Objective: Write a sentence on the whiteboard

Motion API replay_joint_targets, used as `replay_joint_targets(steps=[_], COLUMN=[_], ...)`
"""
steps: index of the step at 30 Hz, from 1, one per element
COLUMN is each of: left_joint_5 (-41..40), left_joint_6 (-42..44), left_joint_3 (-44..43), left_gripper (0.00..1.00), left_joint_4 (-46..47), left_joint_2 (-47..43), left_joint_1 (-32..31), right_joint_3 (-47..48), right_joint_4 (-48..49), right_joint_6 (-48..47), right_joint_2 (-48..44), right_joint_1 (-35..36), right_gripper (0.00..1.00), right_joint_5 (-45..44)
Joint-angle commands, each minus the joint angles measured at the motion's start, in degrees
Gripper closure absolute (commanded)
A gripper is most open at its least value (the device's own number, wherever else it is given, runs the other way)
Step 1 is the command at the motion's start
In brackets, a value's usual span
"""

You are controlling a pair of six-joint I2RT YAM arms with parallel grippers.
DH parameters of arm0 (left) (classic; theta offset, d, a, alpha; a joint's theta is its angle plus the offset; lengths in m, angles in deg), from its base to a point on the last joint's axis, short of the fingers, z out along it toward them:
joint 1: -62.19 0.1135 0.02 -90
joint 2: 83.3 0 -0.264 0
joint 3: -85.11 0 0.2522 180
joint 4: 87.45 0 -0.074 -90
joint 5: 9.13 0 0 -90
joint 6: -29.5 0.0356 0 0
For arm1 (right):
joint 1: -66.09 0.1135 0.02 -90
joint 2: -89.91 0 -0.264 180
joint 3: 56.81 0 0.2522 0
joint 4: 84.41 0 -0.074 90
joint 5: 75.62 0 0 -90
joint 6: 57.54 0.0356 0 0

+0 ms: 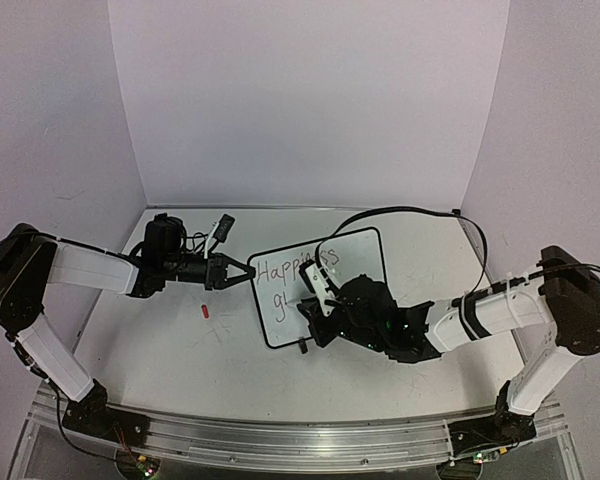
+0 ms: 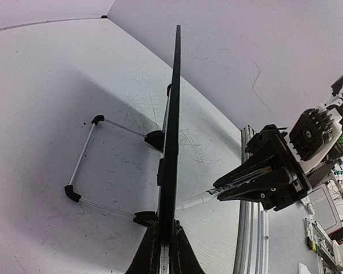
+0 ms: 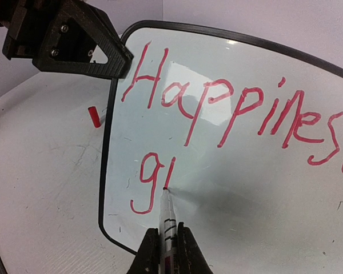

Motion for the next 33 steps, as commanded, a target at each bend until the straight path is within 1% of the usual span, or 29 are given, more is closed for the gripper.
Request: replay_joint_targets(steps=[1, 16, 25, 33], left_joint_5=[0.8, 0.8, 0.8, 0.8], left_joint_6=[1.7, 1.7, 1.8, 1.8], left_joint_3=[-1.5, -1.4, -1.4, -1.4], left_gripper=[1.0, 1.0, 1.0, 1.0], left_joint_4=[-2.2, -2.2, -2.2, -2.2], left_joint_2=[0.3, 0.0, 0.0, -0.1], left_joint_1=[-0.4, -0.4, -0.4, -0.4], right_joint_3=[0.1, 2.7, 3.5, 3.4], right_joint_4=[-0.4, 2.0, 2.1, 1.6], right_joint_6=[1.0, 0.5, 0.2, 1.2], right_joint_2=[-1.1, 0.2, 0.6, -0.1], right_joint_1=[0.0, -0.1, -0.4, -0.4], right_gripper=[1.0, 1.0, 1.0, 1.0], right_joint_5=[-0.7, -3.7, -4.3, -7.0])
